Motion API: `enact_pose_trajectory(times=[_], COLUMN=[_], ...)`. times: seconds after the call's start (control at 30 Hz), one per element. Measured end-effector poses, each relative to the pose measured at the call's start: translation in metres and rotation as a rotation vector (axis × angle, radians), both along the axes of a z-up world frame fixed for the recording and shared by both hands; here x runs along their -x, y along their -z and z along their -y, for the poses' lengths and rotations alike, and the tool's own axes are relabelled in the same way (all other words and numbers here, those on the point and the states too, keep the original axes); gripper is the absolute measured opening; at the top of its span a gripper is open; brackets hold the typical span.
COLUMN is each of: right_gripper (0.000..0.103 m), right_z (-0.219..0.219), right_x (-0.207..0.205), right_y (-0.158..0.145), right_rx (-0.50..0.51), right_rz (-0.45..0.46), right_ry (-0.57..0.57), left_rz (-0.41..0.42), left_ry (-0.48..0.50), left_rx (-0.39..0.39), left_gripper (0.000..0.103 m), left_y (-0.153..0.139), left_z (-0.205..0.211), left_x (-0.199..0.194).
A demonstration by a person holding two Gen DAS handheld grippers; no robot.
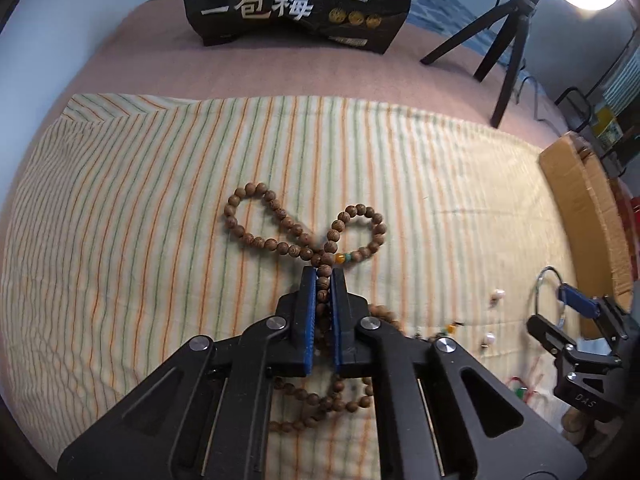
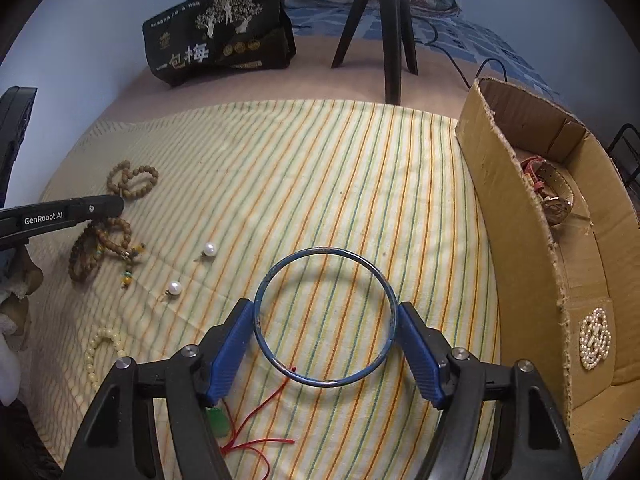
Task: Organize jewelry
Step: 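Lift the bead strand and bangle over the box and release both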
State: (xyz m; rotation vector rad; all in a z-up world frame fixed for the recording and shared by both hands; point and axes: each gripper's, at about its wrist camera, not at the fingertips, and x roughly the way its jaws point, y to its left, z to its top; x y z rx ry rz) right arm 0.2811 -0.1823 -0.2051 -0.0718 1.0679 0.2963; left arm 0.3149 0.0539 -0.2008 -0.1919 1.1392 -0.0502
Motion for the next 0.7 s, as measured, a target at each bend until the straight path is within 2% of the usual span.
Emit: enact_pose_trajectory(times=[0.2,0.43,0.7], right_gripper=[0.074,0.074,0.074], right_z=[0.002,0.008,0.026], right_x=[0.006,0.014,0.020], right_y=[-0.024,-0.048,-0.072], right_rx=[-0.046,-0.065,-0.100], right_rz=[0.057,0.124,0.178], right_ry=[0.003,0.006,0.029], left_rz=[0.061,0.131,0.204], left_ry=[0.005,0.021,0.042], left_rx=[0.089,0.149,0.166], left_gripper=[0.004,0.004,0.004], left_y=[-0.032,-0.067,-0.095], left_z=[-0.003,-0.001,0.007], left_x=[0.010,0.023,0.032])
